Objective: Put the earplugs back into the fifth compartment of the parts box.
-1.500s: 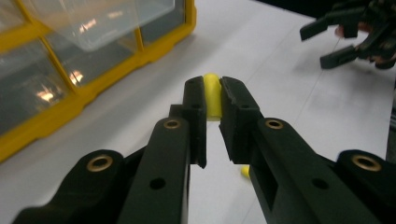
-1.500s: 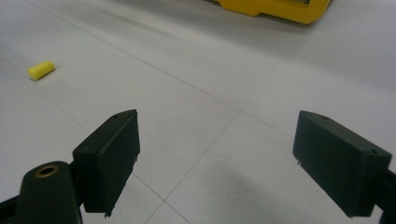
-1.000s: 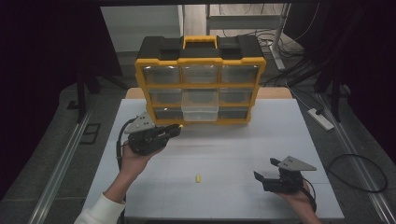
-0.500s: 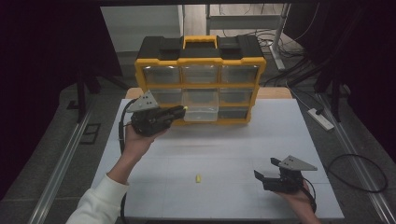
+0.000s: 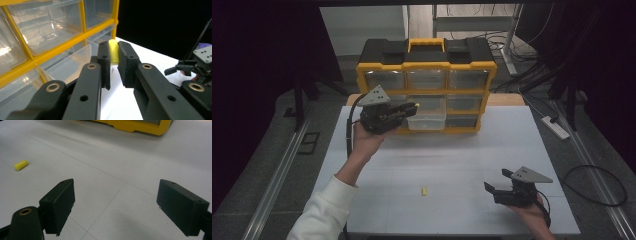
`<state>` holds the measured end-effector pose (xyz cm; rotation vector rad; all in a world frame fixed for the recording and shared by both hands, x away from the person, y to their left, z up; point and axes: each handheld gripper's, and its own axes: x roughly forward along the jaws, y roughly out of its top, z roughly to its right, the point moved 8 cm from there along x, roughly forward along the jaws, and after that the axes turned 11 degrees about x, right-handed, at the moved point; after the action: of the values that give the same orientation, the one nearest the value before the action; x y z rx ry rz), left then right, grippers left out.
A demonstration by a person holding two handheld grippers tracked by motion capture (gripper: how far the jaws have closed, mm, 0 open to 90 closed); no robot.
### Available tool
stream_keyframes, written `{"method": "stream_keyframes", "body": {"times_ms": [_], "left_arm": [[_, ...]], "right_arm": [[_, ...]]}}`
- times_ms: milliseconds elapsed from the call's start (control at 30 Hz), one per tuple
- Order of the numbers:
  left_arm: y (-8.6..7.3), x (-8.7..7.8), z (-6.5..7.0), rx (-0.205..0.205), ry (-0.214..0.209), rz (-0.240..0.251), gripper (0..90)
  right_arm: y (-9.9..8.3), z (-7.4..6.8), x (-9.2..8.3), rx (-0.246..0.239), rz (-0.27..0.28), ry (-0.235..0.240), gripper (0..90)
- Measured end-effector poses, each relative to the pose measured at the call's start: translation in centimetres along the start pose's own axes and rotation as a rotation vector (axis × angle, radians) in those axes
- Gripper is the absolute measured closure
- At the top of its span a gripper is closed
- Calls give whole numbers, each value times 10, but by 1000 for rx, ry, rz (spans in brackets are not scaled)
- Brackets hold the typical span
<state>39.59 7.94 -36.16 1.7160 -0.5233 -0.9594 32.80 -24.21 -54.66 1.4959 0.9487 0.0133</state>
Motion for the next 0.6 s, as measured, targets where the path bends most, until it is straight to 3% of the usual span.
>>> {"method": "stream_keyframes", "body": {"times_ms": [400, 600], "left_arm": [[-2, 45, -22, -84, -8, -27, 800], [-7, 65, -25, -63, 14, -78, 794]], "right_arm": [[0, 0, -2, 3, 1, 6, 155], [0, -1, -1, 0, -2, 9, 155]]}}
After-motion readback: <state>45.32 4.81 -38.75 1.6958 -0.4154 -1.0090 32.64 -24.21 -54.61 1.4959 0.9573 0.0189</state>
